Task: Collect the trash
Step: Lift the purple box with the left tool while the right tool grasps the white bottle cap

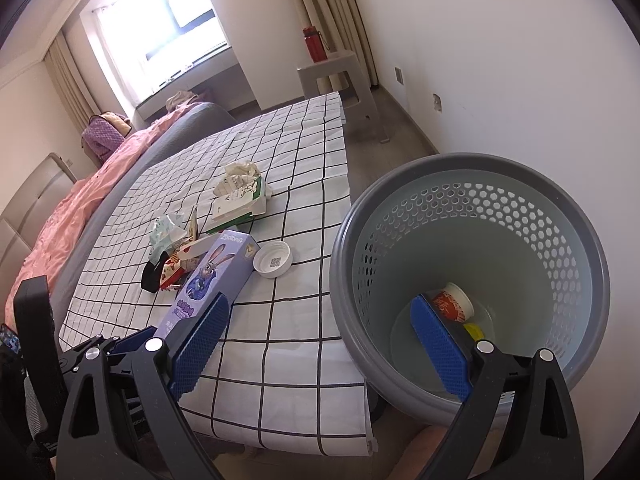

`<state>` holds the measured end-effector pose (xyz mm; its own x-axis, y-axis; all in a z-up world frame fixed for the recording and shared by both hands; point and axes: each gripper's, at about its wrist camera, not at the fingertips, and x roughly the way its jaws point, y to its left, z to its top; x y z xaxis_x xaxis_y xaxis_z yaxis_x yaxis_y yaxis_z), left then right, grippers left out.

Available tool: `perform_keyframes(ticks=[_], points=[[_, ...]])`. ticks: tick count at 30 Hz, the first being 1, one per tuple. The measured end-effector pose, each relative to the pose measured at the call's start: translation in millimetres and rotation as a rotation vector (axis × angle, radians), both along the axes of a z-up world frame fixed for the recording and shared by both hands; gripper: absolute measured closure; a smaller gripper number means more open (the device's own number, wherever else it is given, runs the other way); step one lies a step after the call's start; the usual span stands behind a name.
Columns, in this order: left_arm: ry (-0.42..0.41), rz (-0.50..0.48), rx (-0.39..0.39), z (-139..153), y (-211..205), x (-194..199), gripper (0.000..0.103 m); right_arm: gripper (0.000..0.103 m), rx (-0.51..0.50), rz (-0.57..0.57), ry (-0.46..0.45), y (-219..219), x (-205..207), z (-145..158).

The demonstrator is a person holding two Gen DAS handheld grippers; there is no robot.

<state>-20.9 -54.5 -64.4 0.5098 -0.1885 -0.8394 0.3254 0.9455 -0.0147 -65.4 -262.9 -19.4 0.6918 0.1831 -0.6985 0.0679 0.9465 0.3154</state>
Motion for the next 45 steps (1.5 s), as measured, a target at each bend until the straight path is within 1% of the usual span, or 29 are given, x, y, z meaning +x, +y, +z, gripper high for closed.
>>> perform_keyframes(ticks=[5, 9, 11, 12, 13, 15, 17, 20, 25, 28, 31, 33, 36, 38, 40, 43, 45], points=[[0.002, -0.011, 0.024, 0, -13, 28, 0.042, 0.012, 0.007, 0.003, -0.011, -2, -3, 3], [0.029, -0.016, 0.037, -10, -22, 42, 0.042, 0.012, 0.016, -0.003, -0.007, -6, -2, 3], [0.05, -0.018, 0.034, -16, -24, 47, 0.046, 0.012, 0.017, -0.005, -0.006, -7, -2, 3], [0.057, -0.018, 0.036, -19, -25, 48, 0.053, 0.012, 0.016, -0.006, -0.006, -7, -2, 3], [0.047, -0.015, 0.042, -20, -25, 48, 0.056, 0.012, 0.015, -0.006, -0.005, -7, -1, 3], [0.046, -0.022, 0.033, -19, -25, 46, 0.06, 0.012, 0.012, -0.007, -0.003, -7, 0, 2], [0.047, -0.021, 0.017, -17, -23, 43, 0.06, 0.012, 0.013, -0.009, 0.0, -7, 1, 1], [0.02, -0.009, 0.017, -7, -18, 35, 0.06, 0.012, 0.01, -0.013, -0.001, -5, 4, 0], [-0.062, 0.013, -0.011, 31, -1, 28, 0.06, 0.012, -0.022, 0.012, -0.008, 7, 15, 0], [-0.123, 0.022, 0.009, 51, 12, 29, 0.06, 0.012, -0.04, 0.055, -0.005, 20, 28, 0], [-0.158, 0.051, 0.025, 63, 26, 35, 0.06, 0.012, -0.06, 0.091, 0.007, 34, 40, -4], [-0.176, 0.079, 0.036, 65, 35, 40, 0.06, 0.012, -0.086, 0.104, 0.009, 43, 47, -5], [-0.167, 0.105, 0.011, 64, 46, 43, 0.06, 0.013, -0.12, 0.129, 0.011, 55, 58, -9], [-0.16, 0.115, 0.007, 59, 50, 44, 0.06, 0.015, -0.139, 0.144, 0.023, 62, 65, -14], [-0.15, 0.12, 0.0, 55, 54, 46, 0.06, 0.021, -0.154, 0.153, 0.045, 66, 72, -21], [-0.149, 0.141, -0.011, 52, 60, 45, 0.06, 0.025, -0.163, 0.162, 0.077, 71, 80, -30], [-0.149, 0.15, -0.018, 51, 62, 46, 0.06, 0.027, -0.182, 0.17, 0.081, 76, 84, -33]])
